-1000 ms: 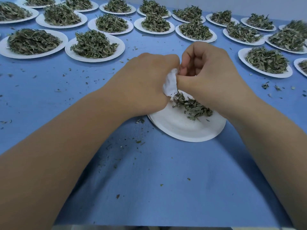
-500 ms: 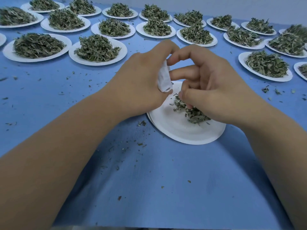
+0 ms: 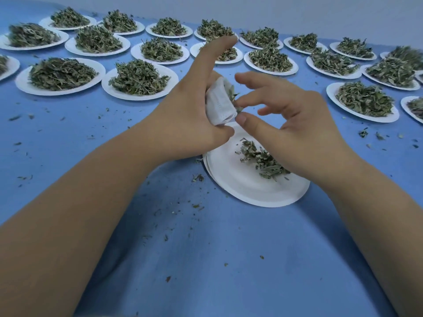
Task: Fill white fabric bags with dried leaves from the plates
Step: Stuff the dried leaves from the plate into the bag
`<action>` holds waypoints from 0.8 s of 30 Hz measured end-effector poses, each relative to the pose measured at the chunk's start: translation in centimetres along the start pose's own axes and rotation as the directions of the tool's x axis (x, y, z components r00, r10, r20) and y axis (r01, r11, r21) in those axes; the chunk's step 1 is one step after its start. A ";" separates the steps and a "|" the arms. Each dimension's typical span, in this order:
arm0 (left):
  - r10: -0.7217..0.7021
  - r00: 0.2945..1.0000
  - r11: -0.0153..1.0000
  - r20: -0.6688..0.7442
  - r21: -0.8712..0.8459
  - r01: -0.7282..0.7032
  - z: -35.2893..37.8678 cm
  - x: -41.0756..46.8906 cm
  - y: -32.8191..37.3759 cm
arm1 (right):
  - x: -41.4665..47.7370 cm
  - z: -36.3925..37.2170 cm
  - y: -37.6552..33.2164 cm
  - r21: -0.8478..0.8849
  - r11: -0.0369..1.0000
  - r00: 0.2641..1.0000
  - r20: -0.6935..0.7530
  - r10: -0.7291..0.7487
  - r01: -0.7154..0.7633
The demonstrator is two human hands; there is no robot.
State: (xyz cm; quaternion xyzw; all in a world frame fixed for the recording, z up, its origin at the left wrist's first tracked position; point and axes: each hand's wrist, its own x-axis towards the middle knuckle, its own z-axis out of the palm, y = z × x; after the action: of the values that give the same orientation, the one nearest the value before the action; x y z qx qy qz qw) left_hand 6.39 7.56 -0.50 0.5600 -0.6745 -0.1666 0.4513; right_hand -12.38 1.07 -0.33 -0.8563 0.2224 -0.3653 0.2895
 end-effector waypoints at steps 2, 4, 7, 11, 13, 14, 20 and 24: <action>-0.086 0.995 0.996 0.054 0.021 0.085 -0.5 0.0 -0.4 | 0.1 0.1 0.0 0.017 1.000 0.999 -0.041 -0.011 0.011; -0.176 0.979 0.978 0.106 0.132 0.161 -0.9 0.1 -0.6 | 0.2 0.1 -0.1 0.074 0.997 0.997 -0.082 0.004 0.002; -0.237 0.963 0.957 0.126 0.204 0.208 -1.0 0.2 -0.6 | 0.6 0.2 -0.5 0.158 0.986 0.996 -0.074 0.058 -0.046; -0.196 0.977 0.976 0.086 0.117 0.186 -0.8 0.3 0.0 | 1.5 0.4 -1.0 0.078 0.992 0.995 -0.006 0.101 -0.100; -0.199 0.979 0.980 0.044 0.023 0.198 -0.9 0.4 -0.1 | 2.1 0.1 -1.5 -0.001 0.997 0.995 0.069 0.076 -0.076; -0.214 0.977 0.976 0.015 -0.030 0.214 -1.0 0.5 -0.2 | 2.5 -0.1 -1.8 -0.029 0.997 0.989 0.133 0.072 -0.069; -0.281 0.959 0.930 -0.033 -0.255 0.264 -1.5 0.7 -0.6 | 4.7 -0.6 -2.6 -0.129 0.991 0.959 0.277 0.055 -0.020; -0.327 0.945 0.860 0.024 -0.407 0.308 -1.9 0.8 -0.6 | 5.5 -0.4 -2.6 -0.110 0.993 0.987 0.162 -0.015 0.033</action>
State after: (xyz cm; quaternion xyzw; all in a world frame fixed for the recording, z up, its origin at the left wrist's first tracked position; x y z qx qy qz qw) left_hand 8.28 7.20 0.36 0.5611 -0.5132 -0.3621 0.5391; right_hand -8.70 -0.40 4.35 -0.9006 0.2083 -0.2850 0.2534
